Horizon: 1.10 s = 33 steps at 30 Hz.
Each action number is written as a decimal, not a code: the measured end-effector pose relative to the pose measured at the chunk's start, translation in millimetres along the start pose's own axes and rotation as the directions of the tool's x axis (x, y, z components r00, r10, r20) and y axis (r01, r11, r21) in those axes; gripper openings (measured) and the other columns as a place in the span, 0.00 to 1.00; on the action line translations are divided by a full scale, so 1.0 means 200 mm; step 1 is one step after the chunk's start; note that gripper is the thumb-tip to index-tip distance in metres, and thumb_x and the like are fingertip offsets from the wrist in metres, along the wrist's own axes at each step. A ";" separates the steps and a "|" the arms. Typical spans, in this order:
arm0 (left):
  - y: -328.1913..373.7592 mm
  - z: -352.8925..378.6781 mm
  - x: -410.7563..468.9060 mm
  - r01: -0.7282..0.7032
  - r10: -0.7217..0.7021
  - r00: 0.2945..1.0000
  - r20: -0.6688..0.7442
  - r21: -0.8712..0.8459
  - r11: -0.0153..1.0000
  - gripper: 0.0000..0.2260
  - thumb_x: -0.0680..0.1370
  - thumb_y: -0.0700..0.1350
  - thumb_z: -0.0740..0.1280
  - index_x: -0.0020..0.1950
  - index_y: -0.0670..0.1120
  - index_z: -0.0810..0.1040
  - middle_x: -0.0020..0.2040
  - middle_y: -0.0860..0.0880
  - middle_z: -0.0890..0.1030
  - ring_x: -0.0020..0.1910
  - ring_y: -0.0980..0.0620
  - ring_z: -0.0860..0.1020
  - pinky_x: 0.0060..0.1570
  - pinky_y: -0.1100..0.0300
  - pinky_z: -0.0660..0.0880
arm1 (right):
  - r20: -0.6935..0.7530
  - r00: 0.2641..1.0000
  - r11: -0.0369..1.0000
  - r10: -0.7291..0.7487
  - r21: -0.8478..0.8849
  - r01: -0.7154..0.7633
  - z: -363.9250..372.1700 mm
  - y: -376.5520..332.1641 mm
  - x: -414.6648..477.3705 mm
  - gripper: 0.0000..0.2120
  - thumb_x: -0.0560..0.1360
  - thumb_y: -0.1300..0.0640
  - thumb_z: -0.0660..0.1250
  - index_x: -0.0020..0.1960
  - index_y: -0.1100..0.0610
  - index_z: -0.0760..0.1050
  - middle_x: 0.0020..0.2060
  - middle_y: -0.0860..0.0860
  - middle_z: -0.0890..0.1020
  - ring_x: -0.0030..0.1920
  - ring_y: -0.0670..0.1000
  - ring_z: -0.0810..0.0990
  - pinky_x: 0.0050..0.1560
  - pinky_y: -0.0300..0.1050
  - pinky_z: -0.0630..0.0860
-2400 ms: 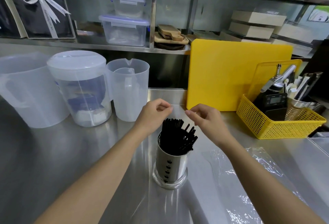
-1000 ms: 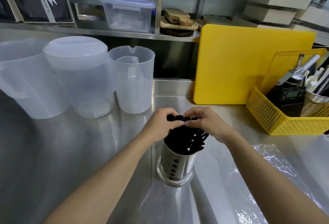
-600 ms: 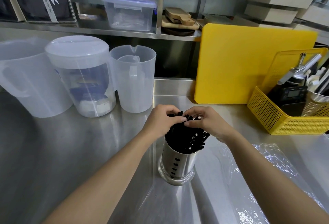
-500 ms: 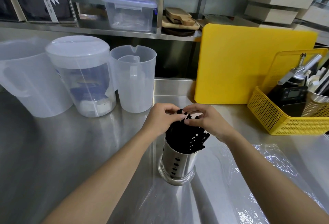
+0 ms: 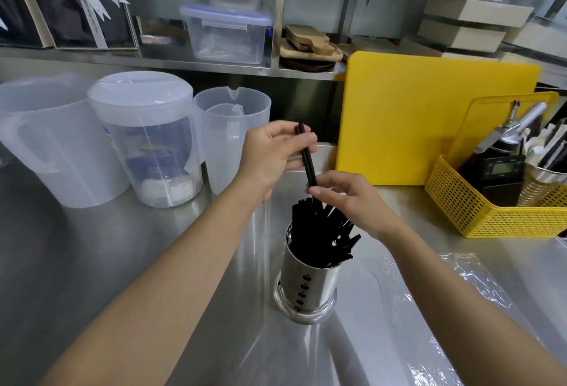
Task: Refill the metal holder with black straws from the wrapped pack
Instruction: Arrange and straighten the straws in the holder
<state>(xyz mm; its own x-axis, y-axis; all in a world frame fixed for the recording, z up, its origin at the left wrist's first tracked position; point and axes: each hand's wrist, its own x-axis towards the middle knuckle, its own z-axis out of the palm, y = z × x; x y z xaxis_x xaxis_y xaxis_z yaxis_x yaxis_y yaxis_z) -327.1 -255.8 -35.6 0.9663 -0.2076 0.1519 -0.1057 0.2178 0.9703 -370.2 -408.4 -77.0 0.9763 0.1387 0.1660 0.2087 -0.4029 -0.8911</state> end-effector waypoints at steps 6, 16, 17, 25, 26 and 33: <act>0.06 -0.01 0.01 -0.001 -0.027 0.985 -0.171 -0.161 0.987 0.04 0.74 0.38 0.68 0.48 0.41 0.79 0.41 0.45 0.82 0.41 0.52 0.84 0.45 0.57 0.82 | -0.011 1.000 0.977 -0.021 0.212 0.023 -0.05 -0.06 -0.02 0.06 0.75 0.63 0.63 0.49 0.56 0.77 0.32 0.51 0.83 0.31 0.50 0.79 0.35 0.40 0.76; -0.11 -0.02 0.01 0.289 -0.478 0.868 -0.132 -0.649 0.704 0.05 0.74 0.36 0.67 0.49 0.38 0.75 0.34 0.44 0.82 0.27 0.54 0.82 0.27 0.63 0.79 | 0.198 0.952 0.737 -0.235 0.675 0.041 -0.18 -0.09 -0.09 0.32 0.64 0.47 0.75 0.61 0.65 0.72 0.49 0.60 0.82 0.47 0.56 0.81 0.47 0.48 0.80; -0.12 -0.01 0.00 0.315 -0.499 0.859 -0.113 -0.653 0.689 0.03 0.74 0.36 0.67 0.46 0.38 0.75 0.30 0.45 0.82 0.25 0.54 0.82 0.26 0.63 0.78 | 0.181 0.949 0.725 -0.258 0.686 0.066 -0.18 -0.10 -0.10 0.31 0.63 0.52 0.75 0.61 0.65 0.72 0.50 0.59 0.82 0.47 0.56 0.81 0.47 0.47 0.79; -0.24 0.03 -0.06 0.473 -0.507 0.856 -0.101 -0.243 0.847 0.01 0.74 0.36 0.67 0.42 0.40 0.76 0.38 0.44 0.79 0.36 0.52 0.81 0.44 0.58 0.80 | -0.417 0.888 0.957 -0.194 0.120 0.265 -0.15 -0.21 -0.15 0.07 0.76 0.60 0.63 0.43 0.64 0.76 0.26 0.54 0.73 0.24 0.46 0.68 0.25 0.37 0.66; -0.25 0.02 -0.06 0.437 -0.459 0.874 -0.160 -0.155 0.886 0.02 0.74 0.37 0.67 0.42 0.42 0.76 0.41 0.44 0.79 0.40 0.52 0.80 0.47 0.58 0.79 | -0.449 0.872 0.962 -0.195 0.084 0.259 -0.15 -0.21 -0.15 0.09 0.76 0.59 0.63 0.44 0.65 0.76 0.26 0.54 0.72 0.24 0.45 0.67 0.25 0.36 0.65; -0.24 -0.02 -0.08 0.173 -0.132 0.964 -0.229 0.170 0.970 0.07 0.74 0.37 0.64 0.39 0.48 0.76 0.42 0.47 0.79 0.45 0.50 0.77 0.48 0.60 0.74 | -0.388 0.915 0.990 -0.111 0.036 0.136 -0.14 -0.16 -0.18 0.10 0.77 0.59 0.63 0.42 0.67 0.75 0.21 0.50 0.73 0.22 0.43 0.67 0.27 0.33 0.65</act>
<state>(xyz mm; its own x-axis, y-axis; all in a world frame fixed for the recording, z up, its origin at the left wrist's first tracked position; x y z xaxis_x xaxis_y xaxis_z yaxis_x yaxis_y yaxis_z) -336.1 -260.2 -85.5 0.9996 -0.0102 -0.0246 0.0247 0.0131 0.9996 -409.5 -425.5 -43.5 0.8920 -0.1792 0.4151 0.3372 -0.3477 -0.8748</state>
